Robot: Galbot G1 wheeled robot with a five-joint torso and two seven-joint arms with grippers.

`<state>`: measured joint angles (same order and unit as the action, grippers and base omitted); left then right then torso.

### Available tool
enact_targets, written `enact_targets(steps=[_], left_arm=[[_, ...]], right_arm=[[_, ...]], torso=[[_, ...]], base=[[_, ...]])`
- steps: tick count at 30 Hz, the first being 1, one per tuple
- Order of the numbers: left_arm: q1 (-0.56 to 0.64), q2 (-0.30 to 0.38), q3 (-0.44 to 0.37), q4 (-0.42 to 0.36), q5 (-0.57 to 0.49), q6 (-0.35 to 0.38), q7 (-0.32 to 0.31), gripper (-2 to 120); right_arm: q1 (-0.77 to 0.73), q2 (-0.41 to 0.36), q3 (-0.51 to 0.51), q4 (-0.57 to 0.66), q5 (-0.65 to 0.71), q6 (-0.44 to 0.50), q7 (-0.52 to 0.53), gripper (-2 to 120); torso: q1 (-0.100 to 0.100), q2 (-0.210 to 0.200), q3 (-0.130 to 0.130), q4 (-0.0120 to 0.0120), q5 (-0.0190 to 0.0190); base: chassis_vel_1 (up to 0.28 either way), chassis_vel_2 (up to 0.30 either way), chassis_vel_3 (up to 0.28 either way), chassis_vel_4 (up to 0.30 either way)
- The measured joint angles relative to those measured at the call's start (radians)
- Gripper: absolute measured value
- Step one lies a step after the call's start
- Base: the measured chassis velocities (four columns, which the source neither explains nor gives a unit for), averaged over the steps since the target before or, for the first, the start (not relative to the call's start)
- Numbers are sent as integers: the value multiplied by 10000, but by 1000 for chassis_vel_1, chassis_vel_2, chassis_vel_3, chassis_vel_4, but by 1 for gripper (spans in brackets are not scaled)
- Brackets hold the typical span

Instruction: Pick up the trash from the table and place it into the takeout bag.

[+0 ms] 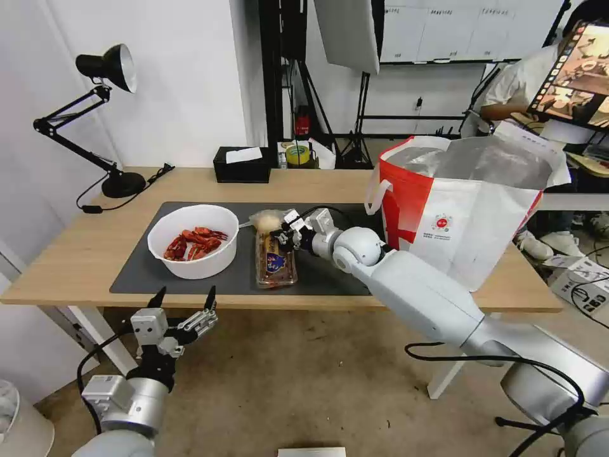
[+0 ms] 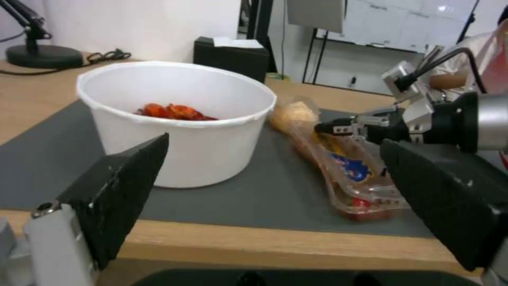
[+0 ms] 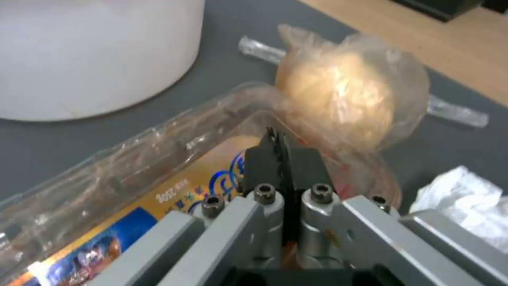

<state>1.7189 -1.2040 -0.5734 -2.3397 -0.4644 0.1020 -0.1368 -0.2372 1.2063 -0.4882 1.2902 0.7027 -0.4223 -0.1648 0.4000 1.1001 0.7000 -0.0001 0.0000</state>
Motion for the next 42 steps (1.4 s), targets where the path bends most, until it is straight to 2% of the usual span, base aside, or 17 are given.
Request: enact_targets(steps=[11, 23, 26, 32, 42], left_arm=[[-114, 201, 187, -11, -665, 156, -11, 100], [-684, 760, 180, -37, -1779, 460, -108, 100], [-838, 878, 257, -38, -2127, 577, -364, 100], [-1445, 1214, 431, -70, -3685, 966, -1188, 100], [-1883, 1589, 722, 64, -5215, 1204, -1471, 100]], right_arm=[[-225, 41, 94, 88, 132, -130, 123, 0], [-230, 139, 58, 139, 234, -203, 330, 0], [-233, 149, 61, 145, 237, -207, 345, 0], [-251, 150, 68, 176, 238, -209, 389, 0], [-226, 163, 72, 186, 302, -209, 389, 0]], torso=[[0, 0, -1, 0, 0], [0, 0, 0, 0, 0], [0, 0, 0, 1, 0], [0, 0, 0, 0, 0], [0, -2, 0, 0, 0]], base=[[0, 0, 0, 0], [0, 0, 0, 0], [0, 0, 0, 0], [0, 0, 0, 0], [0, 0, 0, 0]])
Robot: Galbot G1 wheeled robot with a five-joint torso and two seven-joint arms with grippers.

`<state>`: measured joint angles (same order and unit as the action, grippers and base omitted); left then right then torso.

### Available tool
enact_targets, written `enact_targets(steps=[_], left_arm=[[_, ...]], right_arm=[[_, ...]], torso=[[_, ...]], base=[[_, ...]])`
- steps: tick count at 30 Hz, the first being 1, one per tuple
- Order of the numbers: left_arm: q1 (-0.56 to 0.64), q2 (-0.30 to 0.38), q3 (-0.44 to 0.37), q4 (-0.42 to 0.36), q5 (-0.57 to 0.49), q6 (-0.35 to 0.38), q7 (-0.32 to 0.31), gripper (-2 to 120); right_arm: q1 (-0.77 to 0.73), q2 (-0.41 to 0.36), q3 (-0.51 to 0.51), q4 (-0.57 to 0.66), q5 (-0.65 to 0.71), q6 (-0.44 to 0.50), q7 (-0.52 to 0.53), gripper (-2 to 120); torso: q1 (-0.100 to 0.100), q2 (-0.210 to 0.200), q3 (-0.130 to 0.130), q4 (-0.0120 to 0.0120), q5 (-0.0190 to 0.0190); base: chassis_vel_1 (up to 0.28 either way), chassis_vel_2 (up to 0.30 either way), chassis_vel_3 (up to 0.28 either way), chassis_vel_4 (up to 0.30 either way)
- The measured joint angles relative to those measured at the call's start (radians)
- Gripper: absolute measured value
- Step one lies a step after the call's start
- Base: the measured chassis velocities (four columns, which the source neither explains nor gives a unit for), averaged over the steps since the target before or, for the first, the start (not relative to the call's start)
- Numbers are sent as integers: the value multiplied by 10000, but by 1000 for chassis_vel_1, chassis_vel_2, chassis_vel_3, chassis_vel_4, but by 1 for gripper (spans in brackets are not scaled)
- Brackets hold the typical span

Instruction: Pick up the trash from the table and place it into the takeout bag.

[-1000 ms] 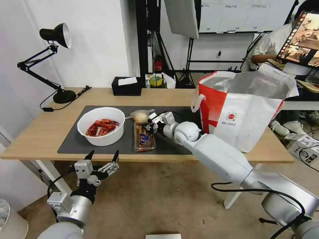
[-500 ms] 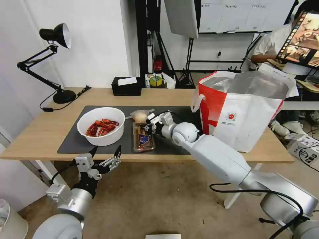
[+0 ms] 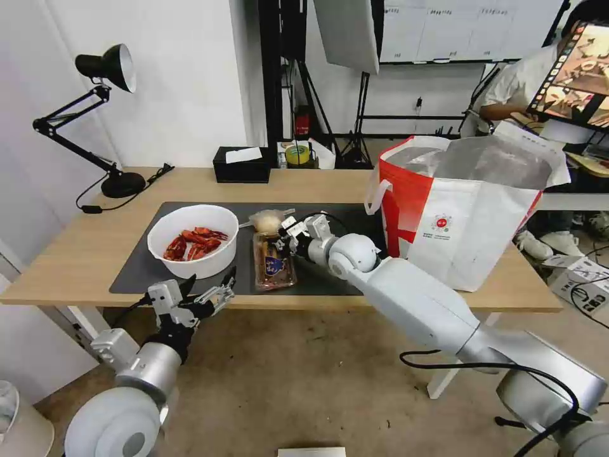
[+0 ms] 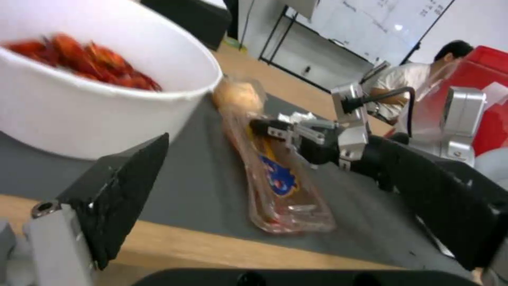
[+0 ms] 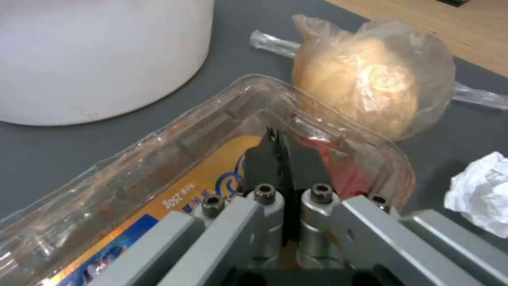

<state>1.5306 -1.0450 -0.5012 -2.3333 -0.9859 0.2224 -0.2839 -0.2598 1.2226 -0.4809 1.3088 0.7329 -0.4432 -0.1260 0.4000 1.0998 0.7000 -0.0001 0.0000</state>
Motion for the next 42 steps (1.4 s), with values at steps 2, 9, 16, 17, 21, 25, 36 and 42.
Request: enact_targets(steps=[2, 9, 16, 17, 21, 25, 36, 42], left_arm=[[-66, 38, 46, -3, -441, 81, -53, 100], [-249, 91, 358, 190, -1064, 153, -240, 100], [-399, 66, 560, 446, -1236, 154, -272, 100], [-417, 56, 598, 481, -1244, 153, -277, 100], [-486, 35, 714, 595, -1276, 139, -308, 100], [-596, 25, 825, 678, -1348, 127, -405, 100], [-877, 27, 1079, 863, -1533, 112, -491, 100], [-1079, 46, 1202, 1023, -1713, 93, -513, 100]], right_arm=[[0, 66, -2, 0, 4, -1, -3, 0], [0, 169, -36, -4, 6, -2, -9, 0], [30, 158, -75, 16, 7, -3, -8, 0], [19, 118, -76, 50, 8, -3, -5, 0], [-41, -7, -73, 167, 16, -2, 20, 0], [-110, -130, -53, 306, 35, -1, 64, 0], [-205, -394, 12, 535, 76, 0, 180, 0], [-215, -462, 36, 568, 80, 0, 223, 0]], torso=[[0, 0, 0, 1, 0], [0, 0, 0, 1, 0], [0, 0, 0, 2, 0], [0, 0, 1, 2, 1], [0, 1, 0, 1, 1], [0, 0, 0, 1, 1], [0, 1, 0, 1, 1], [0, 1, 0, 0, 1]], base=[[0, 0, 0, 0], [0, 0, 0, 0], [0, 0, 0, 0], [0, 0, 0, 0], [0, 0, 0, 0], [0, 0, 0, 0], [0, 0, 0, 0], [0, 0, 0, 0]])
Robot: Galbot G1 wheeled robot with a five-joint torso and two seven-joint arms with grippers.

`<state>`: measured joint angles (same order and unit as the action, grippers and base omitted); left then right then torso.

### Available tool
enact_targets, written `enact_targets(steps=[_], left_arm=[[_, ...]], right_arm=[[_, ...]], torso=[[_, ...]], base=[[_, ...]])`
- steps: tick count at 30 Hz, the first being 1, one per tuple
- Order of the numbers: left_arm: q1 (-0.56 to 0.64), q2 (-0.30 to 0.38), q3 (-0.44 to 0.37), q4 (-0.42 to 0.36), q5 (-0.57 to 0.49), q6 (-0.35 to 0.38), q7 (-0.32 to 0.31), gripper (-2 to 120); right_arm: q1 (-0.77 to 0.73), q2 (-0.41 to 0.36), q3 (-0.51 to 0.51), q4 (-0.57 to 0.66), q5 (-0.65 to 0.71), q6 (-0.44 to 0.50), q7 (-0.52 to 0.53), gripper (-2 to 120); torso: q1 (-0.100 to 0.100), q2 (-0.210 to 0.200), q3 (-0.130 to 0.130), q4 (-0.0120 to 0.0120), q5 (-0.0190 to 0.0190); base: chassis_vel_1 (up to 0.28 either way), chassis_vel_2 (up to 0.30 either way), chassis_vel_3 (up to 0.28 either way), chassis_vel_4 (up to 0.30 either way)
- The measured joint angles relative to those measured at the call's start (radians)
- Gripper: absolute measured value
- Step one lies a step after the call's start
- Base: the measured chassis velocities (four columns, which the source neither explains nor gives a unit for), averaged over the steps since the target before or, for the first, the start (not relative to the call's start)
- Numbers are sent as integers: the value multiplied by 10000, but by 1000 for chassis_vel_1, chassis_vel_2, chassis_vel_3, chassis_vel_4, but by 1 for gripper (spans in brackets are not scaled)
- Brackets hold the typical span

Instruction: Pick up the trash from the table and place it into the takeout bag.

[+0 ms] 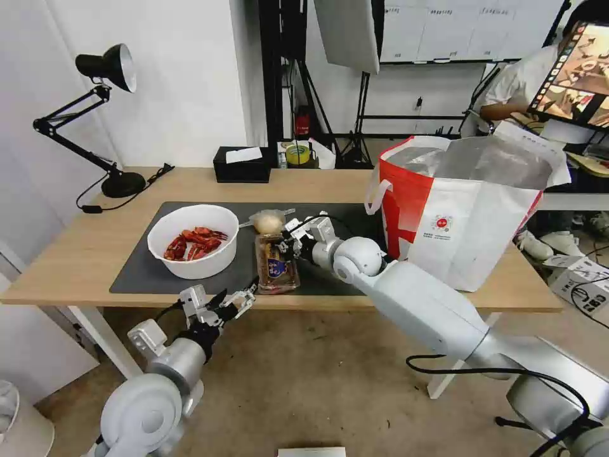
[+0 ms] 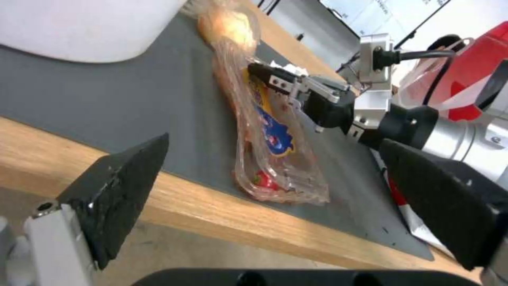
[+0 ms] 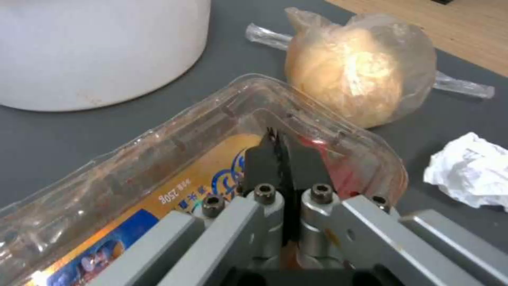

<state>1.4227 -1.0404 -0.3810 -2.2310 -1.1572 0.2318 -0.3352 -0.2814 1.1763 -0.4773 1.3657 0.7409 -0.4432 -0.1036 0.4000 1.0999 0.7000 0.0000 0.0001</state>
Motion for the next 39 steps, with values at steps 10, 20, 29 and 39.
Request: enact_targets(steps=[10, 20, 29, 39], left_arm=[[-774, 153, 204, 455, -674, -11, -65, 100], [-1487, 313, 238, 800, -1848, 482, -260, 100], [-2160, 391, 321, 1231, -2716, 737, -434, 100], [-2830, 341, 730, 1634, -3091, 1119, -438, 100]], right_arm=[[-66, -110, 33, 146, 41, -4, 75, 0], [-178, -138, 164, 287, 62, -23, 120, 0], [-202, -149, 196, 315, 78, -25, 118, 0], [-192, -208, 257, 478, 140, -28, 114, 0]], torso=[[0, 0, 0, 0, -1], [0, 0, 0, 0, -1], [1, 1, 0, 0, -1], [1, 0, 0, 0, 0]], base=[[0, 0, 0, 0], [0, 0, 0, 0], [0, 0, 0, 0], [0, 0, 0, 0]])
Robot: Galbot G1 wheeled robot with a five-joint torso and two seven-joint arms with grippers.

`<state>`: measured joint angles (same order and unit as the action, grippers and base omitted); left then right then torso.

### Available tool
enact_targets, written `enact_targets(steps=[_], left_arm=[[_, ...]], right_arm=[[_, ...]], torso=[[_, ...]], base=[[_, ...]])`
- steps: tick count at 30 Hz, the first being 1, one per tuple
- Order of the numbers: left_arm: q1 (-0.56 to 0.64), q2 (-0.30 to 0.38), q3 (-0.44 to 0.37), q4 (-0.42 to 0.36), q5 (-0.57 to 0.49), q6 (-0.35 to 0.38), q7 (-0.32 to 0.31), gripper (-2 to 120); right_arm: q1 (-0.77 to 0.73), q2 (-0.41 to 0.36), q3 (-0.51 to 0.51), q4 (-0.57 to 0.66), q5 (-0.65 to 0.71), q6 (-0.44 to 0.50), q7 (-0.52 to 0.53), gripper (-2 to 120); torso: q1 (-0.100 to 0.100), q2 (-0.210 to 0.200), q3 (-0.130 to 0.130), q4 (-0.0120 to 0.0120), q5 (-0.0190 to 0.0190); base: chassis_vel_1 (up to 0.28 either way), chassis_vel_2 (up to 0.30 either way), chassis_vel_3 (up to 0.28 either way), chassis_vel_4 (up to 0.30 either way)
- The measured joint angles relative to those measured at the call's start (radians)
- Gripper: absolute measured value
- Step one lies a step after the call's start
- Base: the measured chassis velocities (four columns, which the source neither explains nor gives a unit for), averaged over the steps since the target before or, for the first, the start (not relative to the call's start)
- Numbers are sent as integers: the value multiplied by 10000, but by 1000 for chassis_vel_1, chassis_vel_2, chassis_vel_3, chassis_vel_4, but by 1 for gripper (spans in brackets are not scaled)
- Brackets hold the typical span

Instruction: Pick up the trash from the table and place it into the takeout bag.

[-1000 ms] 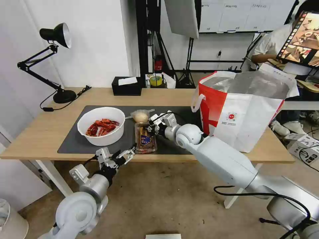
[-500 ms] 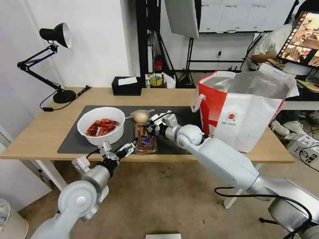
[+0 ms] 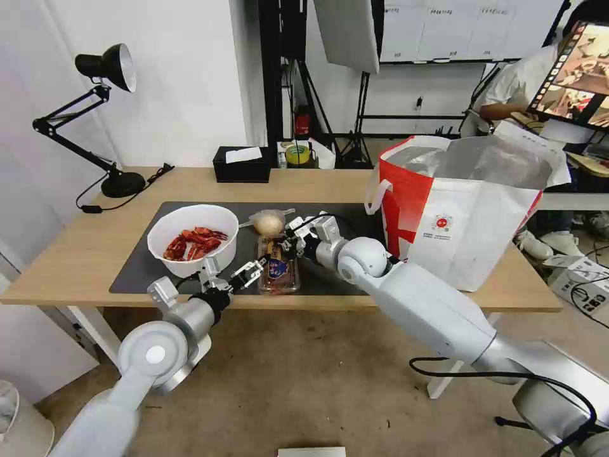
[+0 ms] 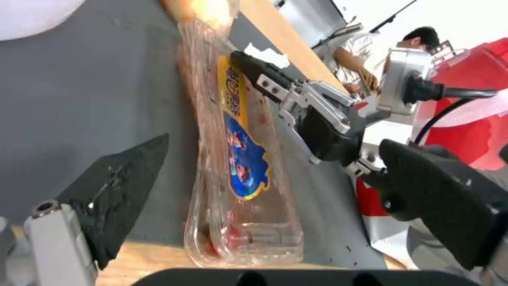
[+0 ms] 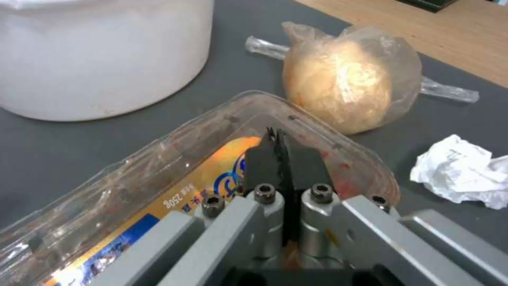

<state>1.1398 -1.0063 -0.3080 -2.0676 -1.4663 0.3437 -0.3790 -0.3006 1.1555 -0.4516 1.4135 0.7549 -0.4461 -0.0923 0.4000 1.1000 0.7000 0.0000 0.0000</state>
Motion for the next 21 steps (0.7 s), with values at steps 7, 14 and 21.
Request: enact_targets(steps=[7, 14, 21], left_arm=[[-152, -29, 118, 162, -4, 0, -9, 100], [-277, -29, 212, 256, 10, -15, -9, 100], [-391, -25, 323, 339, 17, -25, -10, 100]], right_arm=[[-61, -103, 136, 145, 49, 0, -1, 0], [-81, -166, 184, 198, 93, 0, 5, 0], [-90, -186, 184, 203, 98, 0, 30, 0]], torso=[[0, 0, 0, -1, 0], [0, 0, 0, -1, 0], [0, 0, 0, 0, 0]], base=[[0, 0, 0, 0], [0, 0, 0, 0], [0, 0, 0, 0]])
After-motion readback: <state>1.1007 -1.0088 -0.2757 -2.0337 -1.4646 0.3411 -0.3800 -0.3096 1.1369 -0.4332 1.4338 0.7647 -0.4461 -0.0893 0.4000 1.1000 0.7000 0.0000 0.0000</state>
